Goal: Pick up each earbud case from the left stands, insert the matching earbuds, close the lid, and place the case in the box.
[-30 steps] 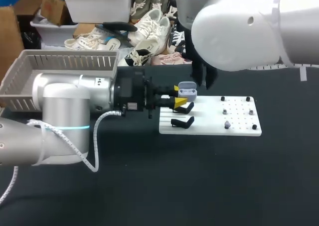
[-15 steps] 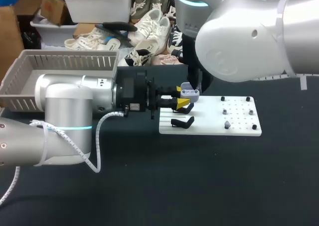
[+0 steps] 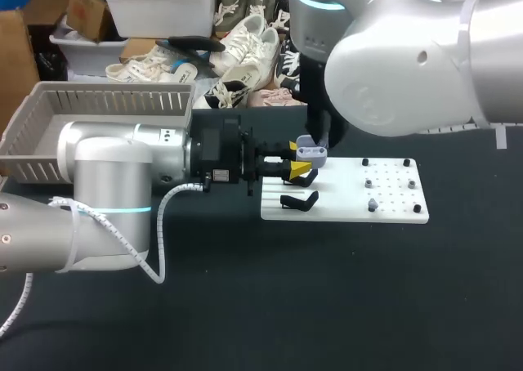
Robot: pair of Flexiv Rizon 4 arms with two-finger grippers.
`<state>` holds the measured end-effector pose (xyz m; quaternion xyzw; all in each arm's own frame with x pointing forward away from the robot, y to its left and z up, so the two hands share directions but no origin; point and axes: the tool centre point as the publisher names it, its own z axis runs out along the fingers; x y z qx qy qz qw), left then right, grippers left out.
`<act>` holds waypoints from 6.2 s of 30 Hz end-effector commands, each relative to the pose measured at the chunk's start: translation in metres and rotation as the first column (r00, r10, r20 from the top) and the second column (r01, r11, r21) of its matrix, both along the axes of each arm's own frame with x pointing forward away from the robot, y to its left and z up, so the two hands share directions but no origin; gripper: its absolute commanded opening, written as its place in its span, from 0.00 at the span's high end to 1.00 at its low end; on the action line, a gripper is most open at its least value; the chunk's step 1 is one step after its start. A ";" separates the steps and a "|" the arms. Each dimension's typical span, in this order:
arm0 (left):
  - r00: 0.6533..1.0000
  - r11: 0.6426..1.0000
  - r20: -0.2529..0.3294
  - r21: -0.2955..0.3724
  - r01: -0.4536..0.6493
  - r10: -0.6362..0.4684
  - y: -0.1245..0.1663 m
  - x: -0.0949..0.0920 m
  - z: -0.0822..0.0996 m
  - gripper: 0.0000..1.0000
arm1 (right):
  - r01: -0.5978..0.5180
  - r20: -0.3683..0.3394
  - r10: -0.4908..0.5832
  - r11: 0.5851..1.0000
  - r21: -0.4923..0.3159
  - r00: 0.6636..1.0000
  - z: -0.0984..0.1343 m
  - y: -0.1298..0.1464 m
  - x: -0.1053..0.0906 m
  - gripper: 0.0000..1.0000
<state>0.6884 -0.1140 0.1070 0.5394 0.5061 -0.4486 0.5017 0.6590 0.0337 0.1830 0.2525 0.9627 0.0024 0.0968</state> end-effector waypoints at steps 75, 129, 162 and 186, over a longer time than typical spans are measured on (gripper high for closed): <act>1.000 1.000 0.002 -0.002 -0.005 0.005 -0.001 -0.001 -0.001 1.00 | -0.032 -0.046 0.030 0.999 -0.038 0.998 -0.037 0.009 0.022 0.70; 1.000 1.000 0.002 -0.002 -0.005 0.005 -0.001 -0.001 -0.001 1.00 | -0.053 -0.060 0.055 0.998 0.037 0.997 -0.100 -0.093 -0.023 0.40; 1.000 1.000 0.002 -0.002 -0.005 0.005 -0.001 -0.001 -0.001 1.00 | 0.056 0.062 -0.065 0.990 0.132 0.996 -0.143 -0.093 -0.002 0.56; 1.000 1.000 0.002 -0.002 -0.005 0.005 -0.001 -0.001 -0.001 1.00 | 0.033 0.054 -0.041 0.991 0.131 0.998 -0.155 -0.091 0.008 0.64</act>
